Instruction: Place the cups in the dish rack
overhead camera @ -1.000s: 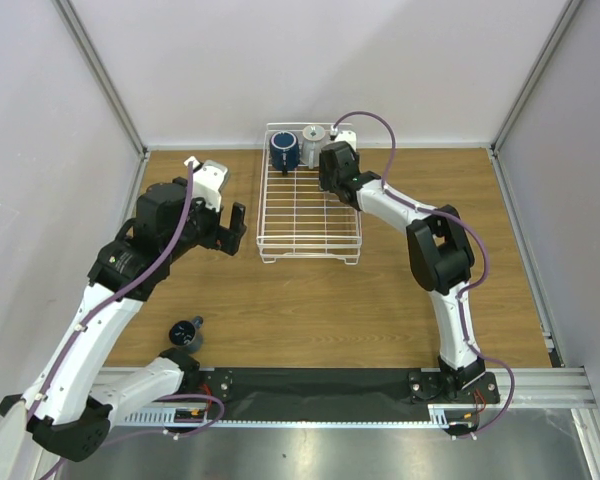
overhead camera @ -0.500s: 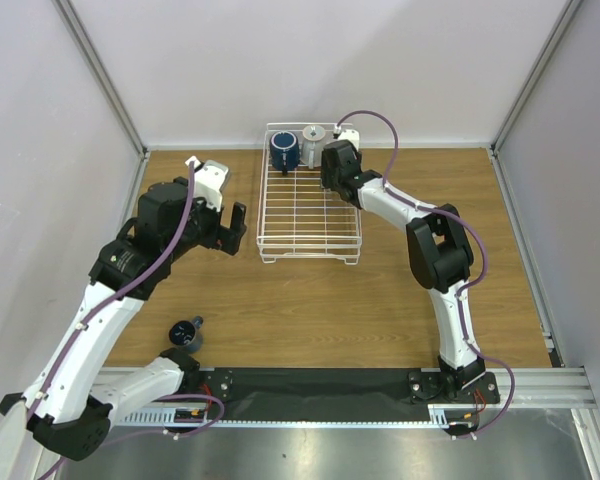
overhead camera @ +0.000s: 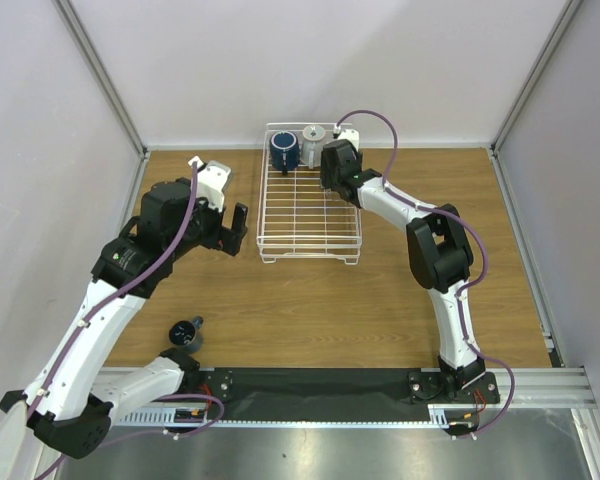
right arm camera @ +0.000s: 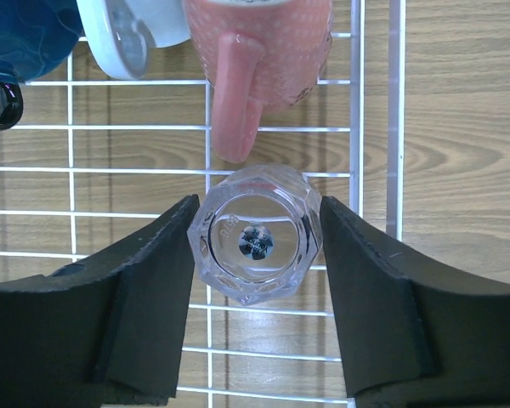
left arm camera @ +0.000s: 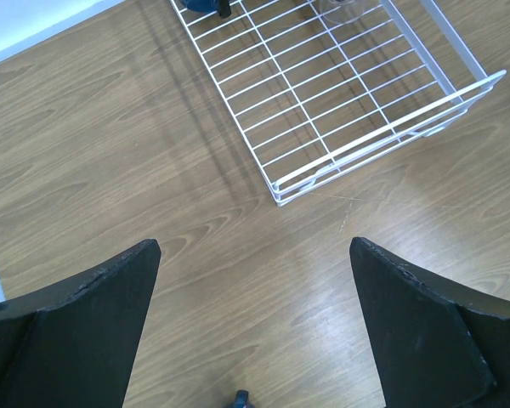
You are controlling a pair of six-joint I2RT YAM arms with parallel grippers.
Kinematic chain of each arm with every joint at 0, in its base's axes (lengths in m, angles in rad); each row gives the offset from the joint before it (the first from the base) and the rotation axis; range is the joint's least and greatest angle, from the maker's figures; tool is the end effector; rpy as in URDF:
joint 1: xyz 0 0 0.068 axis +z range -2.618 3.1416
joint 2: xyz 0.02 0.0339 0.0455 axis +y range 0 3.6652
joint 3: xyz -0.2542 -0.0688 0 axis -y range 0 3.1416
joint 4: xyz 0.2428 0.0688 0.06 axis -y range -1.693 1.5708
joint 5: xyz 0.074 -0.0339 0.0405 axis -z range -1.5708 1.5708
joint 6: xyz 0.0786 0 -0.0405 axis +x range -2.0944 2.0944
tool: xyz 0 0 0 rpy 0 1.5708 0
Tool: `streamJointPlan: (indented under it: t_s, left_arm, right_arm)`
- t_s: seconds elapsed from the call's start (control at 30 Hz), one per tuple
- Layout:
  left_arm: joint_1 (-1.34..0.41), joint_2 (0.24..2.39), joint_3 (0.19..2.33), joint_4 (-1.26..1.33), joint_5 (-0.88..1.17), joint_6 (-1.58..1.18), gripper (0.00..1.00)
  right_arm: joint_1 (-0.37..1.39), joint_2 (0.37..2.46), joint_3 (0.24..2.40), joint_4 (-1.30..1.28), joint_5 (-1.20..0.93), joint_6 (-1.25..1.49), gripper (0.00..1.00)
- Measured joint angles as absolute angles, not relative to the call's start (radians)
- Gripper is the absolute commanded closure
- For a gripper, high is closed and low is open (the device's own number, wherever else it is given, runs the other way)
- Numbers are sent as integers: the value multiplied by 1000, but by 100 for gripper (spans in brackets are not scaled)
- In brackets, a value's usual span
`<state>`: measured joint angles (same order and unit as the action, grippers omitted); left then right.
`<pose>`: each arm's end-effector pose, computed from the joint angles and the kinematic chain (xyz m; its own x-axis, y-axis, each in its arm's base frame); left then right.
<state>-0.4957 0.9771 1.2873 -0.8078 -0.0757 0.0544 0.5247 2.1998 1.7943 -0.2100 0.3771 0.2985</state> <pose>0.2004 -0.1016 0.3827 -0.3966 0.2761 -0.8755 0.4380 0.8950 0.0838 0.4788 0.2437 0.1935 -0.5381 0.0045 -0.8429 -0.0495 0.9981 0.0369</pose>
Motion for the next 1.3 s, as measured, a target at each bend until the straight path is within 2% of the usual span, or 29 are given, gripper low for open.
streamJointPlan:
  t_s: [0.1,0.13,0.17,0.3,0.33,0.37,0.87,1.17,1.3]
  left_arm:
    - [-497,977,1287,-811,-76,54,0]
    - [-498,977,1287,-811,-76,54,0]
    - [-498,977,1287,-811,-76,54,0]
    - [-500,974,1287,-811,-76,54,0]
    - [-502,973,1287,-811,-75,54,0]
    - [-503,972,1287,-811,-75,54,0]
    - [-550,962,1287,-811,-76,50,0]
    - [-565,952,1287,-813,-76,-14,0]
    - [-565,978,1295,-830,-95,-78,0]
  right_arm:
    - [529,2200,1796,-212,382,295,28]
    - [529,2200,1796,-212,385,294,19]
    - [531,2200,1796,-212,387,295,16]
    - [540,2200,1802,-212,391,286,13]
    - [542,2200,1802,-212,395,284,4]
    - [545,2200,1802,-212,398,284,0]
    - [591,2151,1824,-297,447,248,0]
    - [685,1908,1810,-362,421,197,0]
    - [689,1748,1713,-385,375,207,0]
